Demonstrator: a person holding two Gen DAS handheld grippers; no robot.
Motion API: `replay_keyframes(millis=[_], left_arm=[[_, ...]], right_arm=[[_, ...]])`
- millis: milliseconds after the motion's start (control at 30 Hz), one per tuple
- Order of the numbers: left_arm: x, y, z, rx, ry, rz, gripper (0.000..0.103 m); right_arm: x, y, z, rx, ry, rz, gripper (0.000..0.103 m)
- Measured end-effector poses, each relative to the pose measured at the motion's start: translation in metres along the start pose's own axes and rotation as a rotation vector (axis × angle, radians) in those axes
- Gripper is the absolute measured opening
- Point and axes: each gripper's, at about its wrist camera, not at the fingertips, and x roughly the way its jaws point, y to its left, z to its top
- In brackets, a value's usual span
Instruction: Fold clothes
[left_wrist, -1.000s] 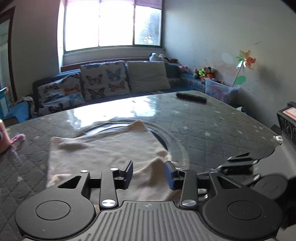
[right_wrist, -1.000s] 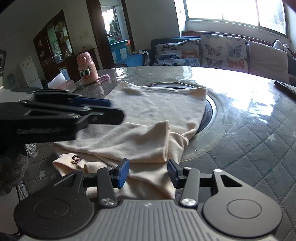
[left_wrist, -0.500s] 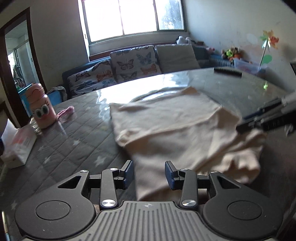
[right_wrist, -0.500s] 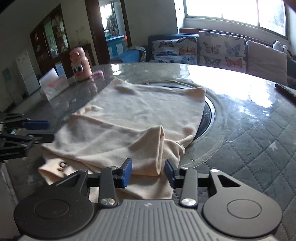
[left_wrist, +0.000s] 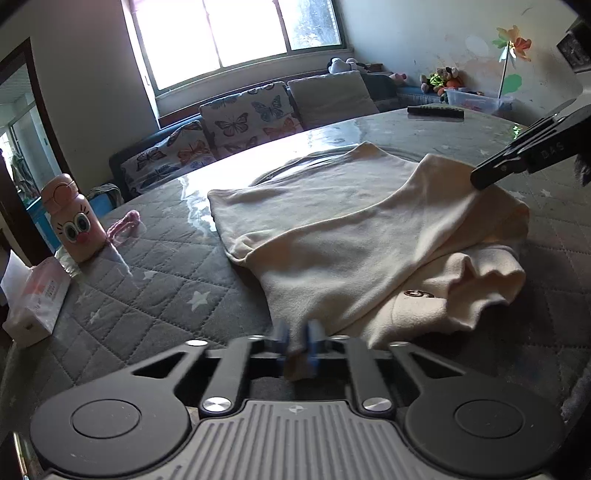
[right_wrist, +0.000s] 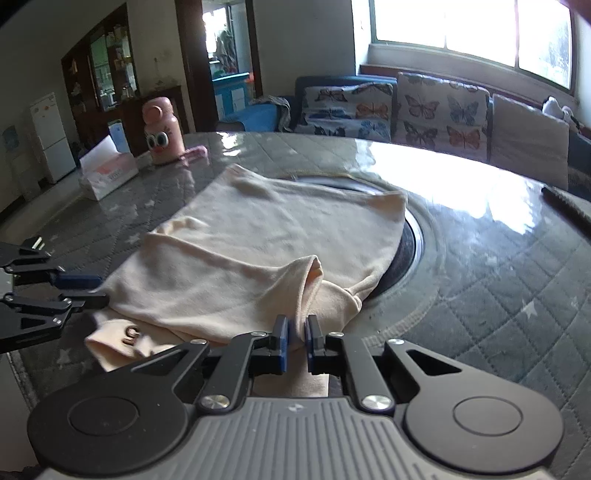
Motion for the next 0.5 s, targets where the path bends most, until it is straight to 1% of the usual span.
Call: replay_keyframes(millis=[67,133,233,300,433,500], left_arm=[[-0.004,0.003,0.000,-0.011,-0.012,0.003,0.005],[-0.007,0.005,0.000,-0.017,-0.022,0.002,0.005],[-0.008,0.006,-0.002,-0.017,-0.019,-0.001,0.005],[-0.008,0.007,-0.002,-0.020,-0.017,-0.004,0.005],[-0.007,0.007,-0.001,-0.023,-0.016,-0.010,0.005],[-0.006,0.006,-0.001,-0.021,-0.015,-0.010,0.009]], right_arm=[[-0.006,0.002,0.001,0.000,-0.007,0.006,0.005],[-0.011,0.003,0.000,0.000,-0.015,0.002,0.005],[-0.010,0.002,-0.004,-0.003,0.006,-0.012,0.005],[-0.005,-0.001,-0.007,0.008,0.025,-0.004,0.005],[-0.001,-0.003,-0.009,0.008,0.020,0.007,0.013],[0.003,-0.003,-0.010,-0.004,0.020,0.010,0.014]])
